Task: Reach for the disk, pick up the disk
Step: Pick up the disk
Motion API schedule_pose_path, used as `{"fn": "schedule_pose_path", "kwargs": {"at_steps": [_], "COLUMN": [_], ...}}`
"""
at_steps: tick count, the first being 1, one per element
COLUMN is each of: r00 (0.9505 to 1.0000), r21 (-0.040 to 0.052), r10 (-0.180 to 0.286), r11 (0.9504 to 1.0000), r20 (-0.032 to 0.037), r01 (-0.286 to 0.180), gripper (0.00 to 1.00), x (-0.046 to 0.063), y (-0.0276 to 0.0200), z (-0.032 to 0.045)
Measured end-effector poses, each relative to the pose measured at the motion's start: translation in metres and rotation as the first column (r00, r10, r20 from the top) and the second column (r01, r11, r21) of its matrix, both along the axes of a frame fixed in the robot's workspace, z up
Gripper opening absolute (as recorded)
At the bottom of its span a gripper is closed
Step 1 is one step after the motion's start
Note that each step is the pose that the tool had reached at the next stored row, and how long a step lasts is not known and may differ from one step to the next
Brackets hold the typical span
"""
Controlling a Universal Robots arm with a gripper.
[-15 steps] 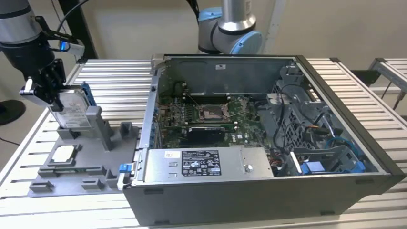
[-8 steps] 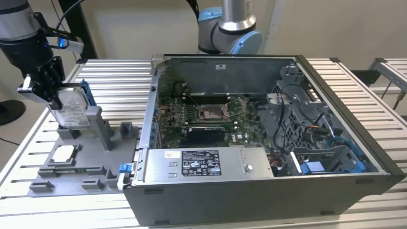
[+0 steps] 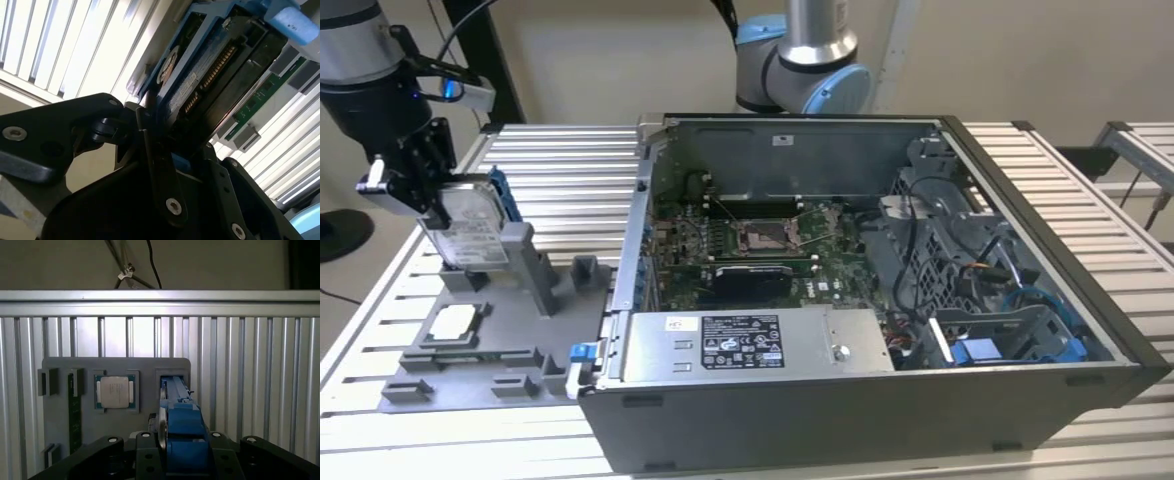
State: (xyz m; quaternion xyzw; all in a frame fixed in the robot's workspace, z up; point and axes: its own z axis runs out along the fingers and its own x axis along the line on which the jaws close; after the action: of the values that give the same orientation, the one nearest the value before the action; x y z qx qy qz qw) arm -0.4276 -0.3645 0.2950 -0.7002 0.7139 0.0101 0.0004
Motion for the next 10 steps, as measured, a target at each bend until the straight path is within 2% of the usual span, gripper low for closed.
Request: {"fn": "schedule_pose_path", "kwargs": {"at_steps": [7,10], "r00": [1.0000,1.0000], "r21": [0.0000,-0.0001], "r10": [0.001,0.001], "r11": [1.0000,1.0000], "r20": [-0.0001,-0.0003], "r01": [-0.001,-0.001], "gripper": [0.00,0.00], "x": [0.0000,0.0000], "y": [0.0000,0.0000], "z": [0.0000,0.0027]}}
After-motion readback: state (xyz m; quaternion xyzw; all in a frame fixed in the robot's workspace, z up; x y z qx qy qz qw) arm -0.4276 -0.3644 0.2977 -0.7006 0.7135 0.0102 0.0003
